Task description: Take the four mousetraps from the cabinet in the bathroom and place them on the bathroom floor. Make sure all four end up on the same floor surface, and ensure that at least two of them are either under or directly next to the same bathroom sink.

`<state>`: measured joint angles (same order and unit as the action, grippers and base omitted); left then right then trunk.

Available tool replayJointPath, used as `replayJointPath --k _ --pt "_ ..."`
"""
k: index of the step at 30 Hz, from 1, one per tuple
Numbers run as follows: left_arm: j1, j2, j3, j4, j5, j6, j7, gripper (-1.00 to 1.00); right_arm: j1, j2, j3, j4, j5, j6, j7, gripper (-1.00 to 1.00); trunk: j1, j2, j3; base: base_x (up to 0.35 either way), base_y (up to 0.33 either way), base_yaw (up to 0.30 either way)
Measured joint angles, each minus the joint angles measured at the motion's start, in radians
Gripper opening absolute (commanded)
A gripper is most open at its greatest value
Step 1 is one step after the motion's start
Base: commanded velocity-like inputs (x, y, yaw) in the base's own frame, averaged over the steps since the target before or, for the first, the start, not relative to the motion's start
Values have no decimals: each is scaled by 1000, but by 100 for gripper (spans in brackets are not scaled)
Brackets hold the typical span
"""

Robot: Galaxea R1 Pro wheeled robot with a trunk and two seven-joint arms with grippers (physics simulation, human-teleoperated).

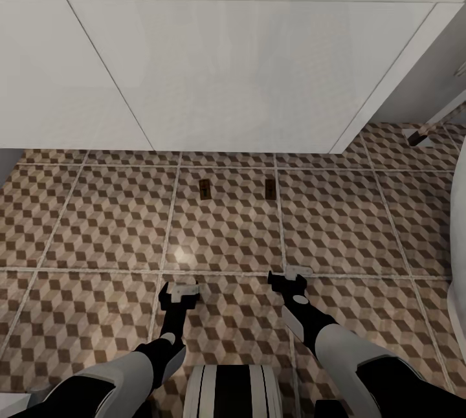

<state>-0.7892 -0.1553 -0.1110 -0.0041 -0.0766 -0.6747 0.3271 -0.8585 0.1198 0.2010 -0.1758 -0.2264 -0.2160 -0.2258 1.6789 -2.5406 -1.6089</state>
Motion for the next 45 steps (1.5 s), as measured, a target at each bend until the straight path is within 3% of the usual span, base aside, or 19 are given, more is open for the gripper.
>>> replayJointPath --k 20,45 --pt "4 -2 0 0 -1 -1 -1 100 0 0 1 0 0 3 0 100 0 0 0 0 0 0" --pt "4 -2 -1 0 -1 0 0 100 0 -1 1 0 0 5 0 100 -11 6 97 0 0 0"
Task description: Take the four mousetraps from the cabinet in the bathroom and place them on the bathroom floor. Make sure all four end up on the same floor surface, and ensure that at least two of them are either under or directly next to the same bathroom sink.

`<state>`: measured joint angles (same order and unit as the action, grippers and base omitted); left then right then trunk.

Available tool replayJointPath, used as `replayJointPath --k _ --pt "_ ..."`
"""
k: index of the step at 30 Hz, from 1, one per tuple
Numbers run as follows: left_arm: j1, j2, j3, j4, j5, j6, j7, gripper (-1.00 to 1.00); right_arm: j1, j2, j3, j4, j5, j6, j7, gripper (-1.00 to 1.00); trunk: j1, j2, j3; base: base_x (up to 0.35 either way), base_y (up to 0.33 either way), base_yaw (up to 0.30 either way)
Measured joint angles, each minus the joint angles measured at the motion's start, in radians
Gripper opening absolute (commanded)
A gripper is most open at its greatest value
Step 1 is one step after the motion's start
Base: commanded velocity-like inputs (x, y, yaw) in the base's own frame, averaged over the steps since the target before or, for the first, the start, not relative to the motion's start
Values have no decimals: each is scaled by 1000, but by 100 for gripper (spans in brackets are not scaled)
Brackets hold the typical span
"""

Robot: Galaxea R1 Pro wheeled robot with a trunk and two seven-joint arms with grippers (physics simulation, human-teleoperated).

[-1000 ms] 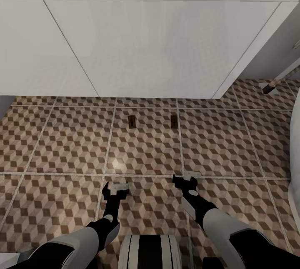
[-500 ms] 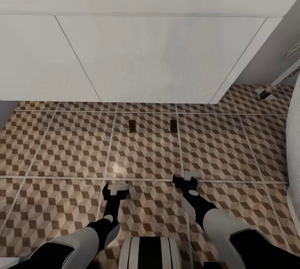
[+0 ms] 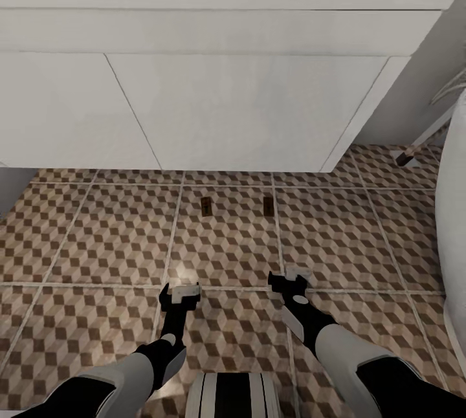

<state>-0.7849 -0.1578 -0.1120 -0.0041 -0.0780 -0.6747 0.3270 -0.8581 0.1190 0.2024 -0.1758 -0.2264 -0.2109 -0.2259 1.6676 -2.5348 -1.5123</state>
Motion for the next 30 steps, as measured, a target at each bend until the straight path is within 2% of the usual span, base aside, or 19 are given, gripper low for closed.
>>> replayJointPath --k 30 --pt "-1 2 1 0 0 -1 -1 100 1 -15 2 17 0 4 6 100 -13 7 116 0 0 0"
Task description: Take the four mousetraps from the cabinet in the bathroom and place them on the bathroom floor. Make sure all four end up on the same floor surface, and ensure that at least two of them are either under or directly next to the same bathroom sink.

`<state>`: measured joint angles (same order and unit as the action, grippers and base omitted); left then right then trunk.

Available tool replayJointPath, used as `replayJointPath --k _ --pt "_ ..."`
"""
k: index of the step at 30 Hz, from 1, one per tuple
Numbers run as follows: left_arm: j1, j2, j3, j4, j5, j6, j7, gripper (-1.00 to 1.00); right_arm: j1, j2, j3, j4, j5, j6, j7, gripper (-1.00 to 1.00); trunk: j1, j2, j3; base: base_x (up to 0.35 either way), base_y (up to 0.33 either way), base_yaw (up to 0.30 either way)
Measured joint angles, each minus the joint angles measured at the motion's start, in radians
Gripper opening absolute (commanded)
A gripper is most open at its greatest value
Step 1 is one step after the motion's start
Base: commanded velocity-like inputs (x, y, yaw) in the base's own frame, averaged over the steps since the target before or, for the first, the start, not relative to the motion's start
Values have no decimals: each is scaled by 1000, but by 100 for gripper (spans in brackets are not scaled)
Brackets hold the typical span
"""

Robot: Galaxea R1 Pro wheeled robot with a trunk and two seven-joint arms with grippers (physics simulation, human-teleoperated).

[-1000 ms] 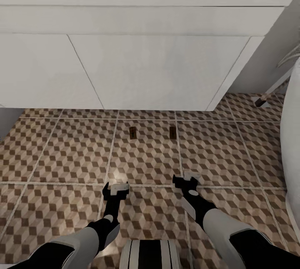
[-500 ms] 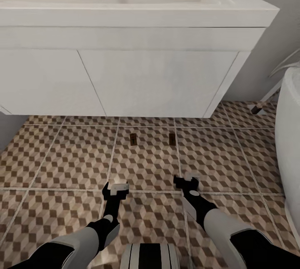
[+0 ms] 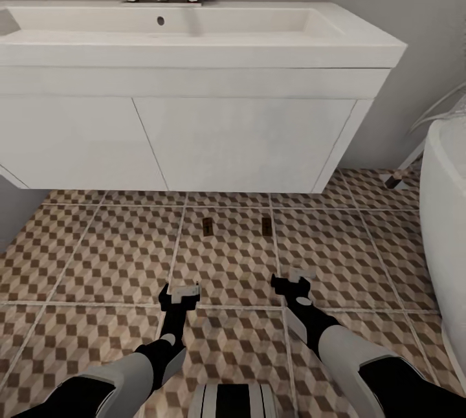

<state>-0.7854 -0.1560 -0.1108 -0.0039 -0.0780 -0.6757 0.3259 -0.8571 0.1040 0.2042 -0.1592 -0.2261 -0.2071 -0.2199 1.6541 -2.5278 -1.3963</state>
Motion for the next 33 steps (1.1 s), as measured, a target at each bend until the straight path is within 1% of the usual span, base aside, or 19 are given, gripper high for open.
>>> replayJointPath --k 9,12,14,15,20,23,26,27,30,33 --pt "-1 6 1 0 3 0 2 100 0 -21 1 19 -1 2 2 100 -4 2 35 0 0 0" --pt "-1 8 2 0 13 0 3 100 0 -25 1 28 0 2 2 100 -5 3 46 0 0 0" --pt "-1 10 4 0 27 0 4 100 0 -27 1 34 1 2 2 100 -6 3 54 0 0 0" --pt "-1 10 3 0 27 0 4 100 0 -27 2 34 1 2 2 100 -7 4 58 0 0 0" --pt "-1 20 7 0 82 0 8 100 0 -29 3 51 12 5 2 100 -9 5 77 0 0 0" --pt "-1 30 7 0 119 1 10 100 0 -29 4 59 27 12 2 100 -10 5 89 0 0 0" --pt "-1 39 7 0 149 2 13 100 0 -29 4 63 45 23 2 100 -12 6 101 0 0 0" --pt "-1 39 6 0 149 2 13 100 0 -29 4 63 45 23 2 100 -12 6 104 0 0 0" --pt "-1 45 6 0 167 2 15 100 0 -29 4 66 57 31 2 100 -13 7 116 0 0 0" --pt "-1 49 7 0 176 3 16 100 0 -29 4 67 63 36 3 100 -15 8 128 0 0 0"
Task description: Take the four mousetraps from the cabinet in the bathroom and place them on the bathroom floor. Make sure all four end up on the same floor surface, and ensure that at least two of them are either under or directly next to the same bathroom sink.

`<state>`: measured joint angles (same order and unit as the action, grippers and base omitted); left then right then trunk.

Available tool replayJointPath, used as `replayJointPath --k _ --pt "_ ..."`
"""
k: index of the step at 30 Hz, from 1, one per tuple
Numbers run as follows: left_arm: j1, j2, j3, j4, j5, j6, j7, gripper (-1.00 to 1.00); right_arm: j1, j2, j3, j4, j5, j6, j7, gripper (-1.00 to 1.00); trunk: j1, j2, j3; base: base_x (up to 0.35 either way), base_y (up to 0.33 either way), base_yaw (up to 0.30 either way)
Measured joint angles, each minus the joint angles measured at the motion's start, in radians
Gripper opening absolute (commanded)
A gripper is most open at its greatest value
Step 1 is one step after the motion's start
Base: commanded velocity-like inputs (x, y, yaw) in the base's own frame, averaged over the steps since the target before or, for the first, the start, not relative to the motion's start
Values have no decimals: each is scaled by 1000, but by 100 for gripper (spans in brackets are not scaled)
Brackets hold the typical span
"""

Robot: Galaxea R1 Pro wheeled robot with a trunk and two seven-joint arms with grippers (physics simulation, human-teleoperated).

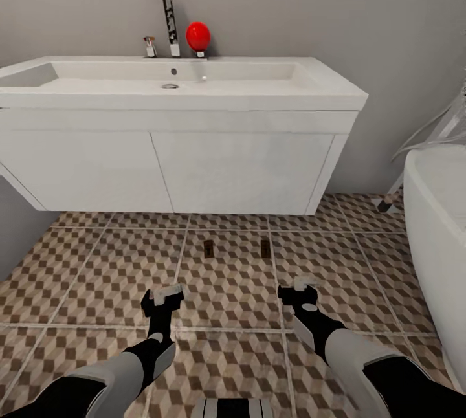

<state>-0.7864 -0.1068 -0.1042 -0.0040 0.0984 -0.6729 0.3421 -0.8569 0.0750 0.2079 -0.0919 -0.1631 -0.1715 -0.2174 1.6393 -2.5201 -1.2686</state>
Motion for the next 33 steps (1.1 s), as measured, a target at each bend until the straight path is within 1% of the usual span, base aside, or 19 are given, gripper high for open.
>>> replayJointPath --k 8,27,33 --pt "0 5 0 -1 9 1 1 100 0 0 0 3 5 4 1 100 -4 2 31 0 0 0" --pt "0 6 -1 0 12 2 2 100 6 0 0 6 5 14 1 100 -12 6 104 0 0 0" --pt "1 12 0 1 14 3 2 100 10 -1 0 41 6 13 0 100 -15 8 128 0 0 0"
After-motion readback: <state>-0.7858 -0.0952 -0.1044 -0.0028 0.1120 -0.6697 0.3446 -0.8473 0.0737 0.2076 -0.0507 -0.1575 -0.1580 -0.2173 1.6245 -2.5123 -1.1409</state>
